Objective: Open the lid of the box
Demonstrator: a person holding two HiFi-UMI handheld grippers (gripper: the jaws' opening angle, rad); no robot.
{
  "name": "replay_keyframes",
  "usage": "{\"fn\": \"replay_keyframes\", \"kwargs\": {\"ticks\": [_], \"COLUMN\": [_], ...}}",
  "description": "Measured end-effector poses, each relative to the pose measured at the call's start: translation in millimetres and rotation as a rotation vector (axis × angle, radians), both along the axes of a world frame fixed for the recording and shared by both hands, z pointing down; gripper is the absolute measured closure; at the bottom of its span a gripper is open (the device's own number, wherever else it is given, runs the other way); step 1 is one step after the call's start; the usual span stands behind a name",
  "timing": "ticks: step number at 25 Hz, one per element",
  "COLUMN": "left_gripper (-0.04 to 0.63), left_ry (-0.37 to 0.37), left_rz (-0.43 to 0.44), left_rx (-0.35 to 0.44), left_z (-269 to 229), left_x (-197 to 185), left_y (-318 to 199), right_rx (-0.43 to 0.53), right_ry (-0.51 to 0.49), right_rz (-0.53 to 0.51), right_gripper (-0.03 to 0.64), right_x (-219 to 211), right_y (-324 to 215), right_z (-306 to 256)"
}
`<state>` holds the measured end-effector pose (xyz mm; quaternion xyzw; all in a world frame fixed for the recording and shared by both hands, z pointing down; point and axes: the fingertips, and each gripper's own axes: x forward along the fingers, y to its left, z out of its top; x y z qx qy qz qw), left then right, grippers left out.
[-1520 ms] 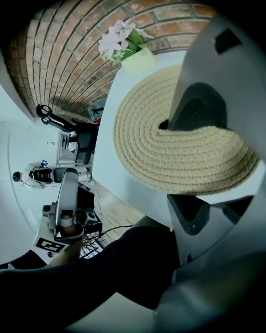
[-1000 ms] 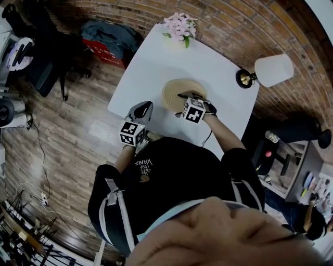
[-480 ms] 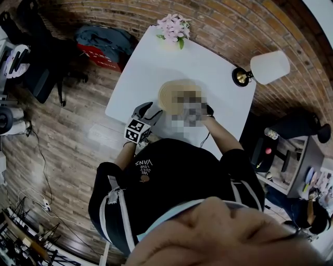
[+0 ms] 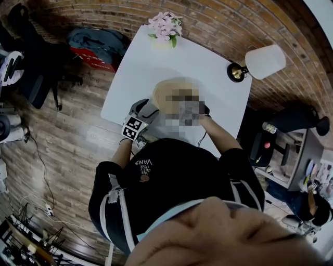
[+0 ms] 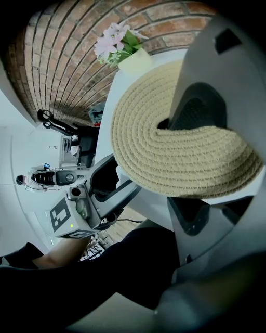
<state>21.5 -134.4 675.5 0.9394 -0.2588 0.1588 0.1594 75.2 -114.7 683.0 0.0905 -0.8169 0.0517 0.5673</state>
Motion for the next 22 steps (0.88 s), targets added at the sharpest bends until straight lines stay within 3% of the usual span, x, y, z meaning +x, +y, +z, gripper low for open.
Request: {"fn": "replay_keyframes", "kwargs": {"ticks": [7,22], "left_gripper": [0.313,0.313], "left_ry": [-0.065,-0.073], "left_rz": [0.088,0.091], "left_rx": [0.053,0.041], "left_z": [6.0,7.2], "left_x": [12.7,24.8], "left_y": [-3.0,-6.6], "right_rx": [0.015,0.067], "right_ry": [-0.014,-0.075], "right_rz": [-0.003,0.064], "right_gripper": [0.268,0.268], "right_x": [-0.1,4.4], "right_y": [-1.2,-5.2], "right_z": [-1.0,-10.7]}}
